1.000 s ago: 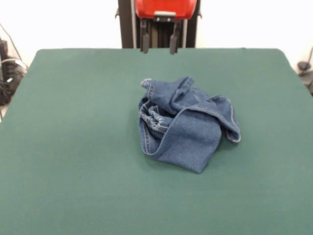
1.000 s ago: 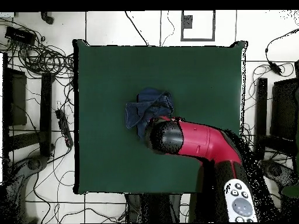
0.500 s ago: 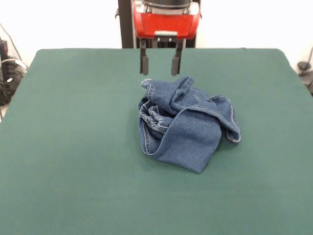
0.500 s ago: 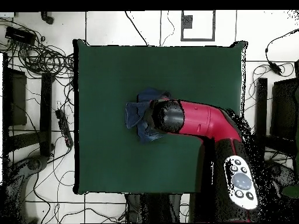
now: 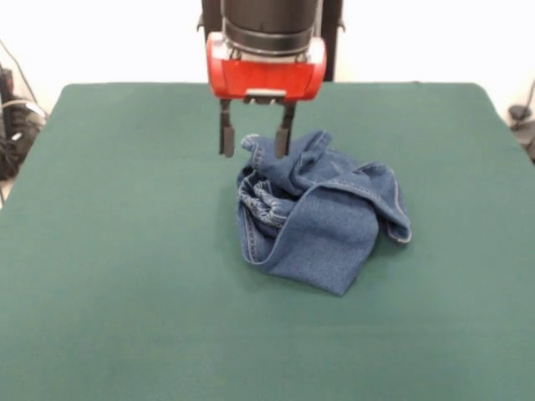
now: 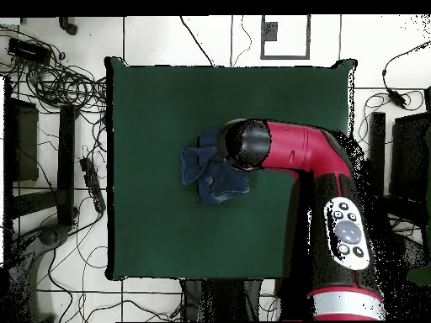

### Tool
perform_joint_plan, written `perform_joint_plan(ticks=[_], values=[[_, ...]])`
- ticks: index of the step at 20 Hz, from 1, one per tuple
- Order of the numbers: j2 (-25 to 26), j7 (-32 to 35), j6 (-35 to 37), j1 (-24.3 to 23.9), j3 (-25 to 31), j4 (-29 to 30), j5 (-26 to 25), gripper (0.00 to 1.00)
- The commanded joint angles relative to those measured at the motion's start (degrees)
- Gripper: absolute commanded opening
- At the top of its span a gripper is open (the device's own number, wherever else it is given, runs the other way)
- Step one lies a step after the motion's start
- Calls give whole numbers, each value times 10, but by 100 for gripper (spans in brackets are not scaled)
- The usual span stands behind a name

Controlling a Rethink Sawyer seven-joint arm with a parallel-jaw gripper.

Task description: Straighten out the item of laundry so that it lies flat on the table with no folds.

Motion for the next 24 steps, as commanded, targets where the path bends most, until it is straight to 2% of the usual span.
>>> perform_joint_plan(ticks=[1, 13, 24], values=[[49, -60, 75, 12, 64, -41, -30, 100], [89, -38, 111, 11, 79, -60, -10, 100], [88, -43, 132, -1, 87, -27, -6, 100]])
